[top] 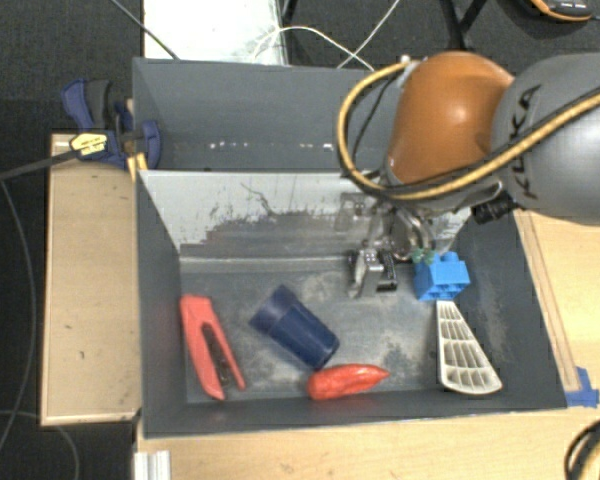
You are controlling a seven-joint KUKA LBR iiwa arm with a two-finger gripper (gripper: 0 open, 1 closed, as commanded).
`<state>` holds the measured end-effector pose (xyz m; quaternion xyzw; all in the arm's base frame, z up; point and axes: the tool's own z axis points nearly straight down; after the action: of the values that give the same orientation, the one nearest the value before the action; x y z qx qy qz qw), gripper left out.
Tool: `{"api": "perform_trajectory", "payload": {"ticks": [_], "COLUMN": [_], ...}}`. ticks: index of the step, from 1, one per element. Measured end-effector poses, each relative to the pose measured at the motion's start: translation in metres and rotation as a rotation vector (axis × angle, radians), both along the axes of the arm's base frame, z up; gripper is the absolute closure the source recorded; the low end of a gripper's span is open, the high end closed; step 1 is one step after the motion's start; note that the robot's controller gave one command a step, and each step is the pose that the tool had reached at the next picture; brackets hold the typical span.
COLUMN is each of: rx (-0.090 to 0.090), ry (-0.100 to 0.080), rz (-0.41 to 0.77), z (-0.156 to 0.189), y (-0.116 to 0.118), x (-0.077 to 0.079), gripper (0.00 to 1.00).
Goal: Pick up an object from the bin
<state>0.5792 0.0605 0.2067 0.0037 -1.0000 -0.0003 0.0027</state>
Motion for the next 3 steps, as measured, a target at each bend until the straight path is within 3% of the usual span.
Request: {"api": "perform_trajectory", "payload": {"ticks": [1, 2, 3], "rx": [0.000, 0.005, 0.001], "ry": [-0.009, -0.008, -0.019], "rz": [-0.003, 0.124, 0.062], "z": [0.005, -0.114, -0.063], "y": [0.000, 0.070, 0.103], "x": [0.002, -0.028, -0.033], "gripper": [0.00, 0.00, 0.00]}}
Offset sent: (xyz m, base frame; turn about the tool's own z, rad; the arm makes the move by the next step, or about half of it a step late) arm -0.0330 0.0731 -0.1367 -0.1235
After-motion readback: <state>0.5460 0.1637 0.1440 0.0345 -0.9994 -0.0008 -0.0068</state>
